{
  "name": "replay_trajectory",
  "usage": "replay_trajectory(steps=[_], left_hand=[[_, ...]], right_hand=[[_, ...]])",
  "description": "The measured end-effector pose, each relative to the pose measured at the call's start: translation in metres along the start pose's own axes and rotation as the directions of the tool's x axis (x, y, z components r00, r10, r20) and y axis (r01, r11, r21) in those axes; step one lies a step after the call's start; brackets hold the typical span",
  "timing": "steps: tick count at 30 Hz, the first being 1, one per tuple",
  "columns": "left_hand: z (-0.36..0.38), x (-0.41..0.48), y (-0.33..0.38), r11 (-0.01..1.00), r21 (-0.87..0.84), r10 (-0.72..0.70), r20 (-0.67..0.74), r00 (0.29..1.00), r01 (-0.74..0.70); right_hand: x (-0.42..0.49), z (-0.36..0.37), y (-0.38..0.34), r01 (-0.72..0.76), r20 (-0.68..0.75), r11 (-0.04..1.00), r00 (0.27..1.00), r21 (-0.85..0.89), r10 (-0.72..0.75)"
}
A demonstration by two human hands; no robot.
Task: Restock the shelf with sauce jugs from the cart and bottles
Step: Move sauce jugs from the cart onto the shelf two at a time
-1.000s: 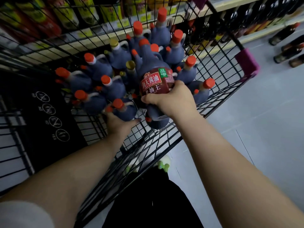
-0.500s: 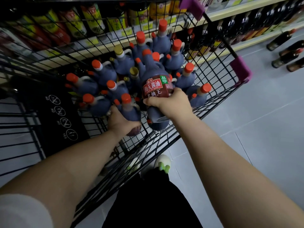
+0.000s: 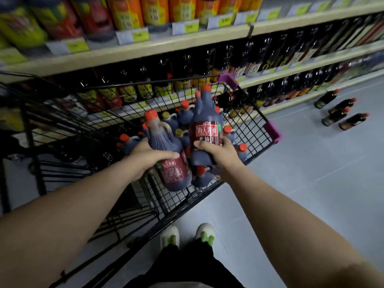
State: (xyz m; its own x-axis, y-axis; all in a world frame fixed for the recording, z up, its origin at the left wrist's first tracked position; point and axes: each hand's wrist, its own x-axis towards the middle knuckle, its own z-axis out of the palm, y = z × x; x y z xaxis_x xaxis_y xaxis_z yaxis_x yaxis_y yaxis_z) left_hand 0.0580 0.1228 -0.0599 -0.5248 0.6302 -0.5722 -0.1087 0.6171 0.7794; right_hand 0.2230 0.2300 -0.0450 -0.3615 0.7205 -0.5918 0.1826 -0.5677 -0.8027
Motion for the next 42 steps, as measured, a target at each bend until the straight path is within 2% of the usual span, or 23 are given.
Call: replay_trajectory(steps=[6,12,15,22,30,35,42], left_hand=[[0.005,-0.013,0.043,0.949,-0.314,-0.008,0.037,0.999,0.020],[0.043,-0.025,0.089,0.898,-0.439,0.030,0.097,0.995,0.015],[0.078,-0.028,0.113,0.906,-0.421,0.079,0.093,0.993,-0.032],[0.189,-0.015,0.167,0.927,-0.335,0.169,-0.035,0.985,-0.171],[0.336,-0.021,0.241,0.896,-0.259,0.324,-0.179,0.929,-0.362],[0.380,-0.009,0.270,0.893,-0.103,0.407,-0.232,0.884,-0.438],[0.405,0.050,0.335,0.862,-0.022,0.487,-0.243,0.839,-0.507]], right_hand=[[-0.018,-0.017,-0.028,0.076,0.079,0.983,0.993,0.166,-0.090],[-0.034,-0.064,-0.049,0.107,0.092,0.965,0.987,0.239,-0.133],[-0.031,-0.099,-0.058,0.163,0.046,0.958,0.983,0.237,-0.179],[-0.007,-0.207,-0.092,0.218,-0.059,0.955,0.976,0.200,-0.210],[0.034,-0.357,-0.147,0.290,-0.014,0.954,0.957,0.075,-0.289],[0.063,-0.398,-0.180,0.346,0.025,0.933,0.937,0.097,-0.349],[0.139,-0.420,-0.241,0.386,0.093,0.916,0.914,0.108,-0.395]])
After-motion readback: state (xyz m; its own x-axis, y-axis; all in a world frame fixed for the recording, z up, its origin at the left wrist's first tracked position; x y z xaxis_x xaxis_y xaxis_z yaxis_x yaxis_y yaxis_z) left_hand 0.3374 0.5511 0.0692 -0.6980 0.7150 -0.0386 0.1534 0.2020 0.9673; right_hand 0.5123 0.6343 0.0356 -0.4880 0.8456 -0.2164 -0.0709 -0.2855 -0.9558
